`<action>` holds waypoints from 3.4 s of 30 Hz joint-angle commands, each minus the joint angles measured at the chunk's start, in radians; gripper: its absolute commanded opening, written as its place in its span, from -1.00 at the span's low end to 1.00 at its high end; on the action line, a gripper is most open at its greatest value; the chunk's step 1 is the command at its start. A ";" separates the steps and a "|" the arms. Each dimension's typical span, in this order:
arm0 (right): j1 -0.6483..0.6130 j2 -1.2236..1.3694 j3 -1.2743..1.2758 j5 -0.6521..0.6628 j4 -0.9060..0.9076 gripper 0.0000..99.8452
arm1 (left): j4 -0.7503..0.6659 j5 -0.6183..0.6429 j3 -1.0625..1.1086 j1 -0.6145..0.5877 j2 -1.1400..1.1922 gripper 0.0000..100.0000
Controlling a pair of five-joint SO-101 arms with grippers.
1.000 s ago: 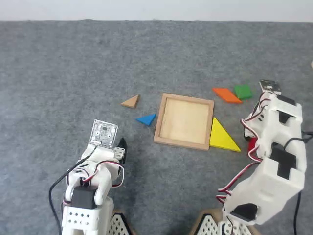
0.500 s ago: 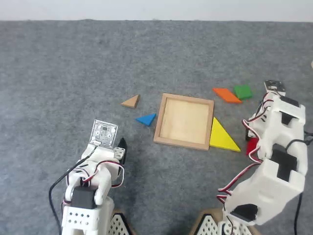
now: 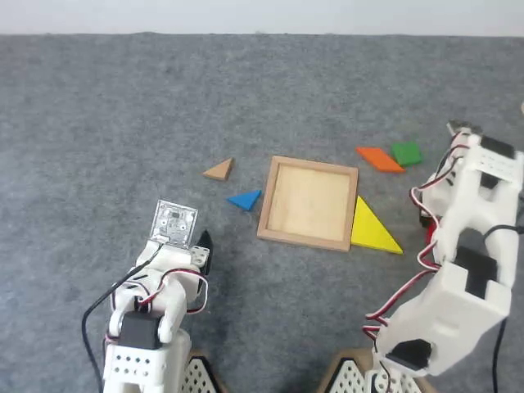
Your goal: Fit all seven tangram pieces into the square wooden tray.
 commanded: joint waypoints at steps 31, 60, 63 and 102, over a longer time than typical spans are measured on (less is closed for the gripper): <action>-0.114 -0.021 0.250 -0.097 -0.240 -0.29 | 0.003 0.008 -0.012 0.006 -0.014 -0.78; -0.081 -0.033 0.255 -0.141 -0.254 -0.82 | 0.003 0.008 -0.012 0.006 -0.014 -0.78; -0.082 -0.033 0.239 -0.137 -0.231 -0.82 | 0.003 0.008 -0.012 0.006 -0.014 -0.78; 0.091 -0.074 0.368 0.011 -0.298 -0.63 | 0.003 0.008 -0.012 0.006 -0.014 -0.78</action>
